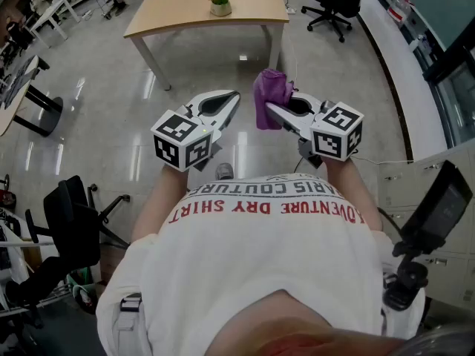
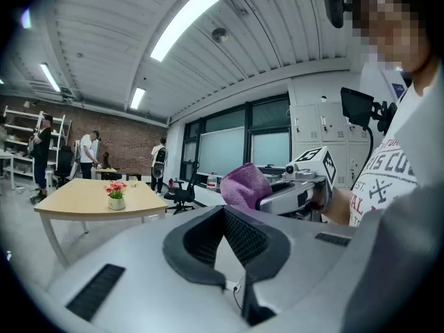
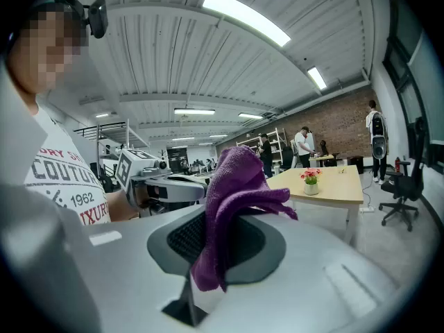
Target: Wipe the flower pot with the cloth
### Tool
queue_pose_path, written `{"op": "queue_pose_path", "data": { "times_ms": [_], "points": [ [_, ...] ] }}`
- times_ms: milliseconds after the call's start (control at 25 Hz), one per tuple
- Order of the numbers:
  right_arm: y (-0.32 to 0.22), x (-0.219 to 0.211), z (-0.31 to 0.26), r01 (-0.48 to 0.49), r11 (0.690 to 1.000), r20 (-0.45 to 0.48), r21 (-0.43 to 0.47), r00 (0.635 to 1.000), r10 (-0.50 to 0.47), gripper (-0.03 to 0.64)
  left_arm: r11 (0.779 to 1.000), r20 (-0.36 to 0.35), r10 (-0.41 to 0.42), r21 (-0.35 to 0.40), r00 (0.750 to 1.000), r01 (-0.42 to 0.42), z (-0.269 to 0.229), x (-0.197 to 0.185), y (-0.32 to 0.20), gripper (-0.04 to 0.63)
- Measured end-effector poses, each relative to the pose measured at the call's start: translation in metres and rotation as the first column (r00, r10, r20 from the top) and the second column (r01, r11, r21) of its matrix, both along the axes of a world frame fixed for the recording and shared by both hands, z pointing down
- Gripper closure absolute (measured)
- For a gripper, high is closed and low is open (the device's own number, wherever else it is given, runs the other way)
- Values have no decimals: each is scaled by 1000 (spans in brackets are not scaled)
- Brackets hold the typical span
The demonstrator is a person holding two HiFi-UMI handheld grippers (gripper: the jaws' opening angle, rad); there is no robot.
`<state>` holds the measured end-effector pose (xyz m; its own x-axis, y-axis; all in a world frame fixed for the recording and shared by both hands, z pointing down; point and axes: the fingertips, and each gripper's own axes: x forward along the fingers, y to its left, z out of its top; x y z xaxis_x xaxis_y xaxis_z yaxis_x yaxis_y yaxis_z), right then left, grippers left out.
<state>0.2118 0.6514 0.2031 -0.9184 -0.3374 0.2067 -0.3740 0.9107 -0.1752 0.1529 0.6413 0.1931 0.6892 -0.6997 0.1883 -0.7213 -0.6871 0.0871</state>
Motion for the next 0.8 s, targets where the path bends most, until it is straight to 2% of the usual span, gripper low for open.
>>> {"op": "queue_pose_path", "data": {
  "times_ms": [480,600,800],
  "points": [
    [1,-1,-1,20,1000,43,-2,999,-19,570,1000,12,-2,-14,1000,3,5,2,1,594],
    [-14,-5,1,5,1000,54,-15,999,-4,570,1000,16,0,-17,1000,0,8,-4,-9,594],
    [-58,-17,25,-15,999,48,-49,999,18,570,999,-14,-15,-49,1000,15,32,-26,-51,594]
  ]
}}
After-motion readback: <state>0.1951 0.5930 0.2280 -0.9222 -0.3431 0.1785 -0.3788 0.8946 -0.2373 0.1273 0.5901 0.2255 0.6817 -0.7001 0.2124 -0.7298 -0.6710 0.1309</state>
